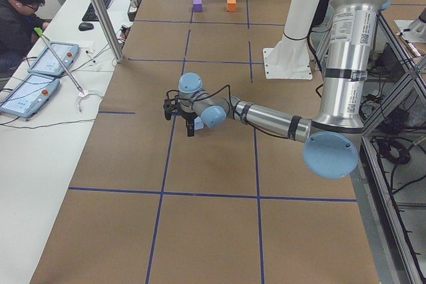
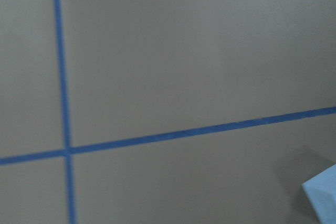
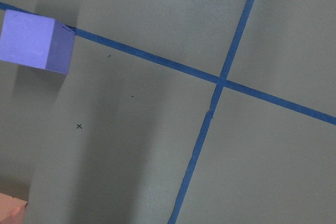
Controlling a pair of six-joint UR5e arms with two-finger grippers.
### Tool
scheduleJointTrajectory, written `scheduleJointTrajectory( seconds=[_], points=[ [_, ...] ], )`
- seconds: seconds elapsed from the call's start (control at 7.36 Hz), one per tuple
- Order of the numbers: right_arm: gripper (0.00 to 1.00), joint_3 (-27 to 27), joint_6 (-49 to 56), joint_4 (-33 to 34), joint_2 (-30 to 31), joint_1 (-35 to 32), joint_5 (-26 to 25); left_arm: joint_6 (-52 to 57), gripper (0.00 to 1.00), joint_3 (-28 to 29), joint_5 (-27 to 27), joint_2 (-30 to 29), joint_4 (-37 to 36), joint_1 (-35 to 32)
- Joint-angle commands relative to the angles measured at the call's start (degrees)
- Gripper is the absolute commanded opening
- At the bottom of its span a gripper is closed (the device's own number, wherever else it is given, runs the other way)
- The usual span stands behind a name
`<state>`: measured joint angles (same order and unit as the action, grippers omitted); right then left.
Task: Place blue block between orange and purple blocks
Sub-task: 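Move the left gripper down over the light blue cube and grasp it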
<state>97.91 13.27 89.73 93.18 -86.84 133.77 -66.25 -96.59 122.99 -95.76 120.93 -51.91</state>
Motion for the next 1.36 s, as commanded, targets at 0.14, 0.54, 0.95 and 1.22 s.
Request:
scheduleJointTrajectory(
  seconds=[0.14,0.54,0.95,1.22],
  points=[
    [1.00,0.00,0.00,0.00,0.07,0.00,0.00,-1.60,1.00,0.79,-3.87,-1.35,-2.79,3.82],
    [1.00,0.00,0.00,0.00,0.16,0.00,0.00,-1.42,0.97,0.71,-8.11,-4.26,-9.66,6.90],
    [1.00,0.08,0.00,0.00,0.33,0.00,0.00,-0.72,0.66,1.58,-8.20,-3.82,-9.66,6.82],
    [1.00,0.17,0.00,0.00,0.33,0.00,0.00,-0.72,0.66,0.45,-7.85,-4.60,-10.45,5.69]
  ],
)
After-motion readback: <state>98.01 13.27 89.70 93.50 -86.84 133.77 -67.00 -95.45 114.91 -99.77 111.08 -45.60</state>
